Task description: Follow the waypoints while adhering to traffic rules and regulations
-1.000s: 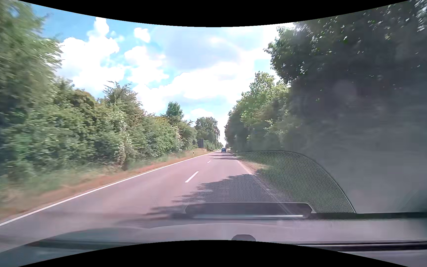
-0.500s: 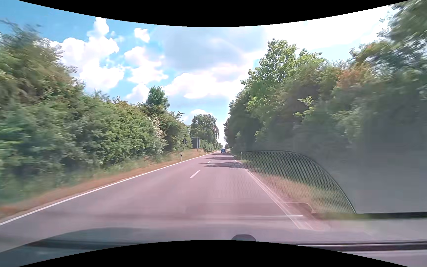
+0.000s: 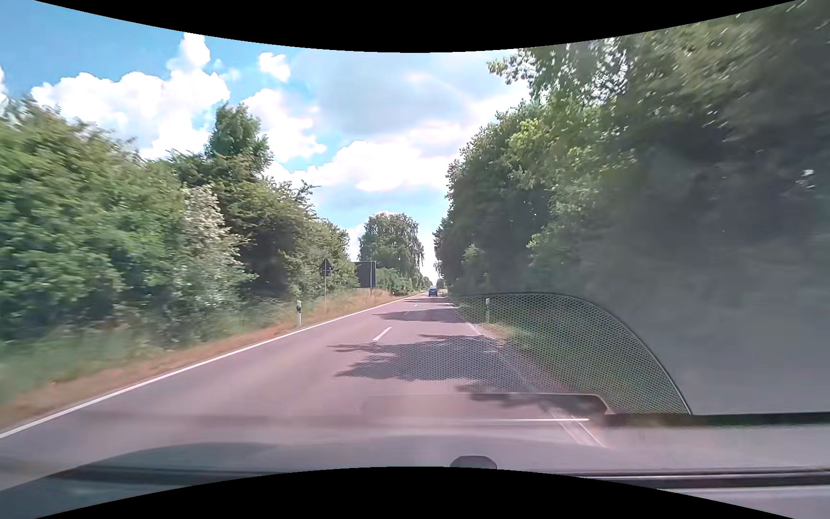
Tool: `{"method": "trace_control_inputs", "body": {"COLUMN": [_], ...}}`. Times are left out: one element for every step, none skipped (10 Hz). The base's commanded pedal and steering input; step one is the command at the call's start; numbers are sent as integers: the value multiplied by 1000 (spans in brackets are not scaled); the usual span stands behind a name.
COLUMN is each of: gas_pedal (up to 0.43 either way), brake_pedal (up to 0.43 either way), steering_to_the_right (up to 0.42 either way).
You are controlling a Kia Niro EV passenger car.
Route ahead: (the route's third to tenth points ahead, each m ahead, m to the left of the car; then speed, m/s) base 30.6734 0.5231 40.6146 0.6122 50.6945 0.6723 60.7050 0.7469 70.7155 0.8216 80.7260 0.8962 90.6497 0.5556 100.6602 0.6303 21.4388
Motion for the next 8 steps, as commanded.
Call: {"method": "trace_control_inputs", "body": {"gas_pedal": [240,240,240,240,240,240,240,240], "brake_pedal": [0,0,0,0,0,0,0,0], "steering_to_the_right": [-2,-3,-3,-3,-3,-3,-3,-3]}}
